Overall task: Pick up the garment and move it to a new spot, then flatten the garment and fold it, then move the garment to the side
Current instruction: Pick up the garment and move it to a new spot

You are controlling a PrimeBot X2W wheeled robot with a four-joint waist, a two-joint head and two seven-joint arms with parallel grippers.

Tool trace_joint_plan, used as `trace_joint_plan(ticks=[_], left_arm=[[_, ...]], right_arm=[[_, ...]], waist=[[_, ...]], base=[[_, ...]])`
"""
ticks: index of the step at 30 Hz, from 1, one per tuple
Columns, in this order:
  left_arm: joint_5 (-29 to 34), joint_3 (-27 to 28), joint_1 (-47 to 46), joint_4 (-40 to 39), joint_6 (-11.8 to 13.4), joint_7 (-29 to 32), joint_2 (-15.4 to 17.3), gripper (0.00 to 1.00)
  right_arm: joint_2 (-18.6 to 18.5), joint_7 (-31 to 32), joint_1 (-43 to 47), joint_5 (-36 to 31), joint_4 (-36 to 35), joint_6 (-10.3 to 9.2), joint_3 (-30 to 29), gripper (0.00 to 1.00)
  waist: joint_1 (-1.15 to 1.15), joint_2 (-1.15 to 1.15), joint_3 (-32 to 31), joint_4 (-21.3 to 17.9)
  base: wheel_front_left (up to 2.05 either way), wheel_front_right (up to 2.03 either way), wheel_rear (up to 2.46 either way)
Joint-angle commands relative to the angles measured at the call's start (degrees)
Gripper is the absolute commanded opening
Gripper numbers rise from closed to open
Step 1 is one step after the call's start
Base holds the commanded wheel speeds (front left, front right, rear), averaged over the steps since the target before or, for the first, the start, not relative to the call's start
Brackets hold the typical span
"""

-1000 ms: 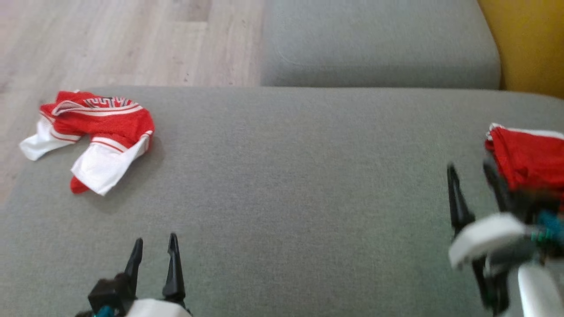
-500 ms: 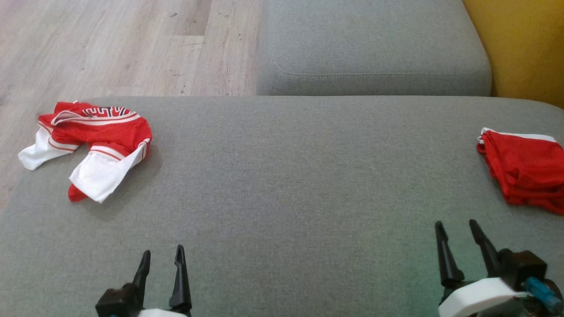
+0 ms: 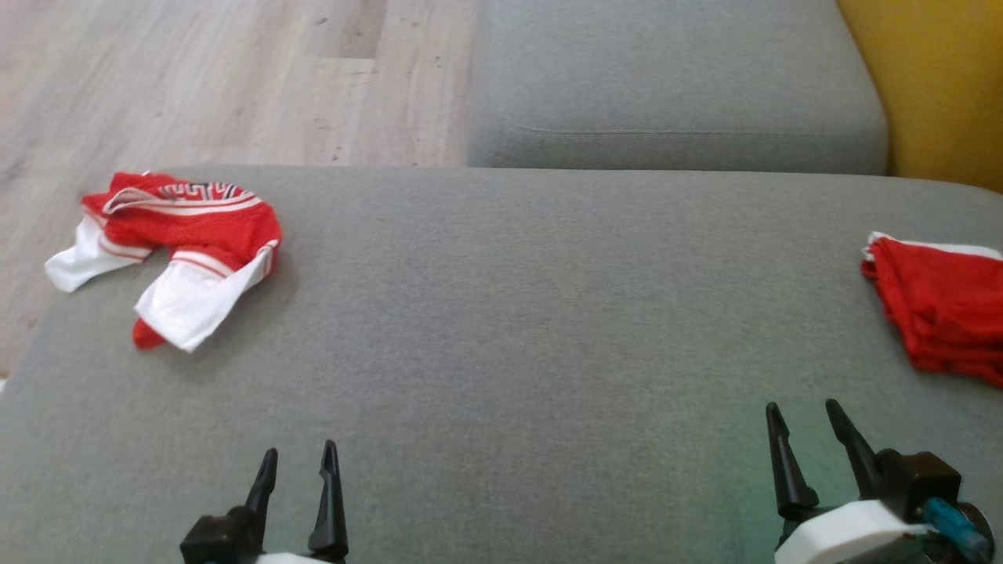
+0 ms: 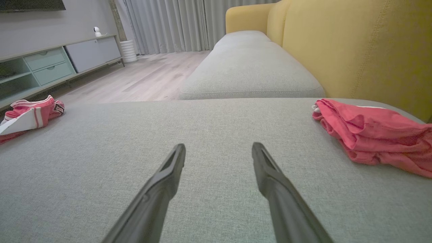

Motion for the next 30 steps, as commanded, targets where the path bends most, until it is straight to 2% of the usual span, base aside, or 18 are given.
trace_joint_plan(ticks=[1, 5, 14, 22, 30], left_arm=[[0.55, 1.79, -3.02, -1.35, -0.21, -0.64, 0.42, 1.0], [1.0, 1.68, -3.7, -1.42, -0.16, -0.5, 0.67, 1.0], [1.86, 2.12, -4.32, -3.1, 0.79, 0.3, 2.78, 1.0], [2.11, 6.21, -0.79, -7.52, 3.52, -0.48, 2.56, 1.0], [2.54, 9.02, 0.99, -9.64, 3.37, -0.66, 2.33, 1.0]], right_arm=[[-0.37, -0.74, -1.94, -0.47, -1.86, 0.43, 1.25, 1.0], [-0.37, -0.53, -1.86, -0.39, -2.4, 0.43, 0.26, 1.0], [-0.37, -1.35, -2.72, 0.79, -2.29, 0.43, 1.3, 1.0], [-0.37, 0.05, -8.09, -0.47, -0.97, 0.43, 8.15, 1.0], [-0.37, -1.17, -10.18, -1.1, 0.06, 0.43, 9.18, 1.0]], waist=[[0.0, 0.0, 0.08, 1.15], [0.0, 0.0, 0.25, 5.93], [0.0, 0.0, 0.61, 21.02], [0.0, 0.0, 3.66, 23.22], [0.0, 0.0, 3.82, 23.34]], base=[[0.0, 0.0, 0.0], [0.0, 0.0, 0.0], [0.0, 0.0, 0.0], [0.0, 0.0, 0.0], [0.0, 0.0, 0.0]])
